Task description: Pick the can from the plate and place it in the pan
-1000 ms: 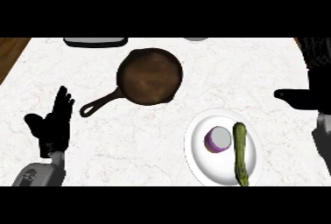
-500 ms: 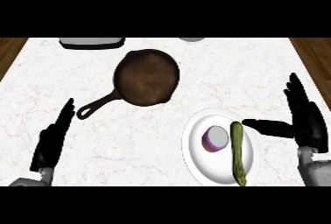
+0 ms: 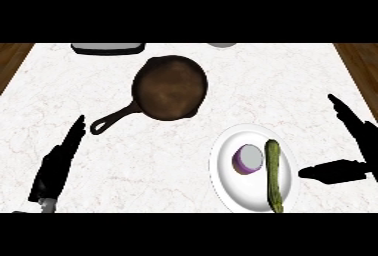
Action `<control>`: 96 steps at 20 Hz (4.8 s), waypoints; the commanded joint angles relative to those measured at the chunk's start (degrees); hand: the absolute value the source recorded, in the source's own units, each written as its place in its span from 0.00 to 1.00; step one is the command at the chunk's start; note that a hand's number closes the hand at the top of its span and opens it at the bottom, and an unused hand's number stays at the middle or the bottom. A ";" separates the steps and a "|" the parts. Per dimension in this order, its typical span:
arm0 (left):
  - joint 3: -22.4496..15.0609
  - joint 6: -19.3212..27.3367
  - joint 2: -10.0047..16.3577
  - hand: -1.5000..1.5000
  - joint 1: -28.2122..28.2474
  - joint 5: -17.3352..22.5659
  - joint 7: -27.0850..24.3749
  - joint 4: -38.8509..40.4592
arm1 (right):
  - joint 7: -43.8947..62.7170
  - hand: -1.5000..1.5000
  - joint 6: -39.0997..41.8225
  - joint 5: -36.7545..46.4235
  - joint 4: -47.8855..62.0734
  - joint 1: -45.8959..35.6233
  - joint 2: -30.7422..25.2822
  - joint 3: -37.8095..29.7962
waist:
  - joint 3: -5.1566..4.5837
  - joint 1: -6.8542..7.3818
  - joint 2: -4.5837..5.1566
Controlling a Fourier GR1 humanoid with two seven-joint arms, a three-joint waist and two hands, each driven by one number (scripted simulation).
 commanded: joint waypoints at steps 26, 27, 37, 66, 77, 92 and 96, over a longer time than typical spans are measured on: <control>3.84 -3.09 -2.17 0.50 0.33 -2.95 3.25 -3.48 | 38.60 0.00 28.59 -8.08 11.54 -31.45 11.35 17.82 | 0.01 0.59 0.13; 3.37 -4.33 -1.49 0.50 1.37 -2.93 3.10 -4.26 | 39.91 0.00 27.28 -7.08 14.09 -34.20 13.93 18.88 | 0.01 1.11 0.19; 4.01 -5.46 -2.27 0.50 3.40 -3.61 2.34 -5.49 | 40.86 0.00 27.36 -6.62 17.78 -34.65 16.47 24.04 | 0.03 0.86 0.08; 6.81 -7.37 -6.17 0.50 4.03 -7.09 2.48 -5.34 | 38.42 0.00 28.42 -0.06 26.39 -30.14 20.43 24.54 | 0.05 0.52 0.21; 8.92 -9.34 -7.54 0.50 3.39 -9.61 6.23 -8.70 | 27.86 1.00 24.97 9.63 27.71 -19.78 25.58 20.39 | 0.09 0.37 0.17; 9.84 -8.55 -8.50 0.50 5.65 -9.98 4.01 -6.29 | 52.65 1.00 -3.65 39.67 25.76 -14.07 32.87 18.57 | -0.37 -2.47 -1.32; 10.57 -8.49 -7.71 0.50 6.10 -10.15 4.47 -6.49 | 54.27 1.00 -4.24 53.11 20.69 -17.42 32.14 19.03 | -0.38 -2.49 -1.77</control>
